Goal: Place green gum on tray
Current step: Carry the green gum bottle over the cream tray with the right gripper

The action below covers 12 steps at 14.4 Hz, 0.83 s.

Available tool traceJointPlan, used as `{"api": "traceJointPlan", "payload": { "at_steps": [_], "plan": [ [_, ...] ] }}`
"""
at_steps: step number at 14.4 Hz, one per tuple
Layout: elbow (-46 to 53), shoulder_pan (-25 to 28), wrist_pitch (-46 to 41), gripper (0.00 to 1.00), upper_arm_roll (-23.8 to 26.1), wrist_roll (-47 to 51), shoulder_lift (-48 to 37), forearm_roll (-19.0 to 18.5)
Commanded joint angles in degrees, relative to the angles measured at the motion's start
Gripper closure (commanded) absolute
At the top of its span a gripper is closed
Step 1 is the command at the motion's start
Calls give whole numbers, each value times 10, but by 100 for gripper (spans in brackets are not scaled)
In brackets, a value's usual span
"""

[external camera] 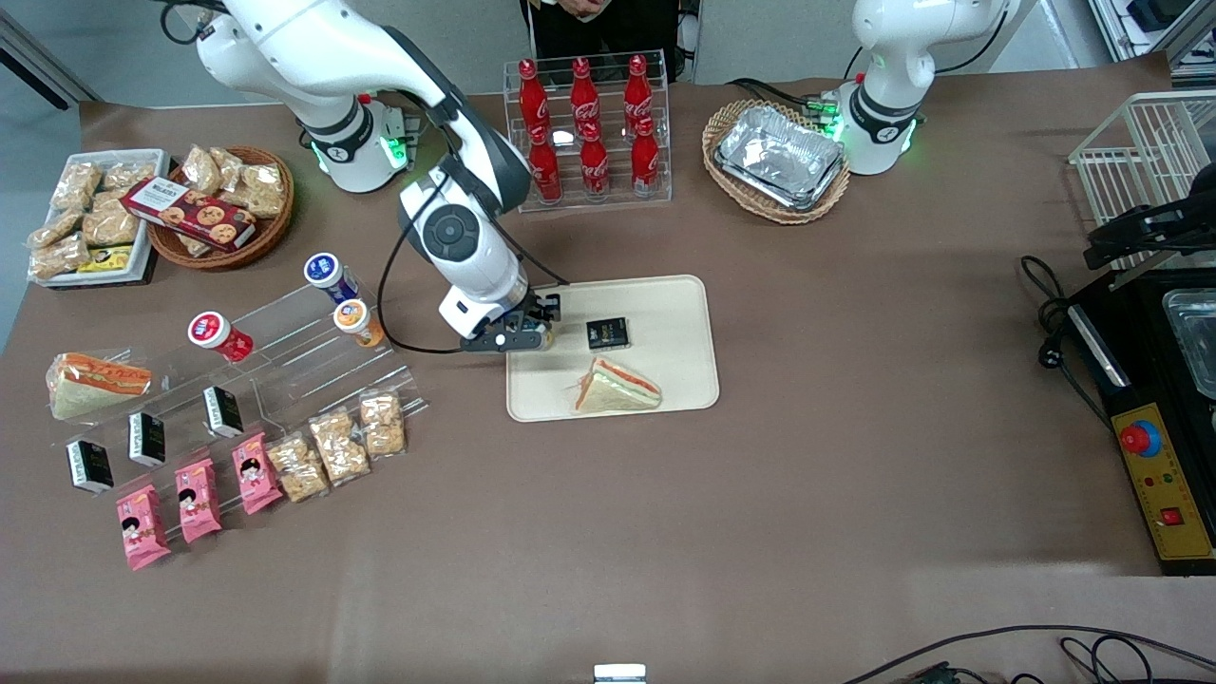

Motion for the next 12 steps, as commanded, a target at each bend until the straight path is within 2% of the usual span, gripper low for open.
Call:
{"api": "traceJointPlan", "payload": {
  "at_steps": [1,4,5,6,7,8,10,12],
  "plan": [
    [-22,12,42,71,-5,5,6,8],
    [-24,13,55,70,-5,7,15,8],
    [-24,12,55,59,-5,15,15,8],
    [-23,13,56,52,-5,21,17,8],
    [-23,12,56,23,-5,22,19,8],
    [-23,11,55,2,-5,22,19,8],
    [-23,5,44,1,-7,17,6,8],
    [-22,-20,-8,1,-16,0,-35,5]
  ]
}}
